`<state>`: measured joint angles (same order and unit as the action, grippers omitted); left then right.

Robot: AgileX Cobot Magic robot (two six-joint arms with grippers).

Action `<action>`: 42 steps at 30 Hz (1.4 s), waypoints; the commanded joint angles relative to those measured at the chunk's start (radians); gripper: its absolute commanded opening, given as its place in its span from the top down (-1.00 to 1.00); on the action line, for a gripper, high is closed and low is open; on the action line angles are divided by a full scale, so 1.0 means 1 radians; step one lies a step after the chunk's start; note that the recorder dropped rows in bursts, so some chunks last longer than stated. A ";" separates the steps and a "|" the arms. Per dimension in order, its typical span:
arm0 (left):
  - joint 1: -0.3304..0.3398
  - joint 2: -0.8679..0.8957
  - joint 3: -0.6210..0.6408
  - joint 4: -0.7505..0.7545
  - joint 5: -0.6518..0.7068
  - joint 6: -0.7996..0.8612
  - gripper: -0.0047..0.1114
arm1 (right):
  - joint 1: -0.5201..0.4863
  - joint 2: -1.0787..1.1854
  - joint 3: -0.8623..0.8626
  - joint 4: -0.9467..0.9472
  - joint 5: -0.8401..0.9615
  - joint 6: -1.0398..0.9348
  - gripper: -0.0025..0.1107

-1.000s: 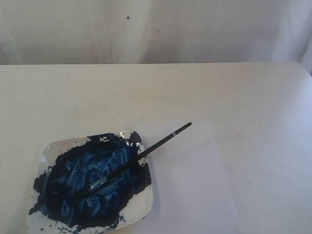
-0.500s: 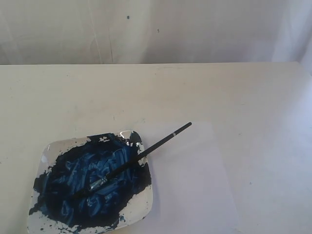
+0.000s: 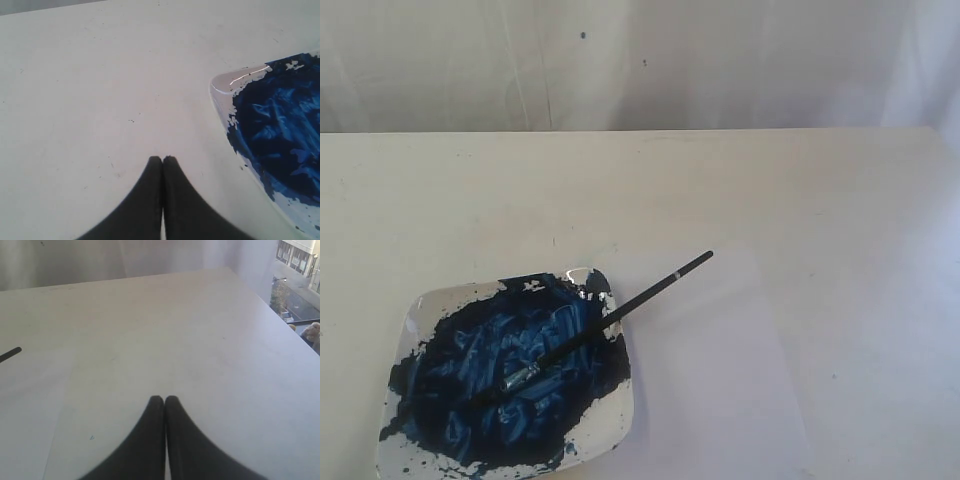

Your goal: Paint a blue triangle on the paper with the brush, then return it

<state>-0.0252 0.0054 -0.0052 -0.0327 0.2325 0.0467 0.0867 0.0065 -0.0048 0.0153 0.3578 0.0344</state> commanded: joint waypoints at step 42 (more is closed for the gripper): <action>0.003 -0.005 0.005 -0.011 -0.337 0.054 0.92 | -0.005 -0.006 0.005 0.044 -0.257 0.023 0.96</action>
<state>-0.0252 0.0048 -0.0052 -0.0327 -0.0843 0.1257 0.0867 0.0065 -0.0048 0.0520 0.1381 0.0537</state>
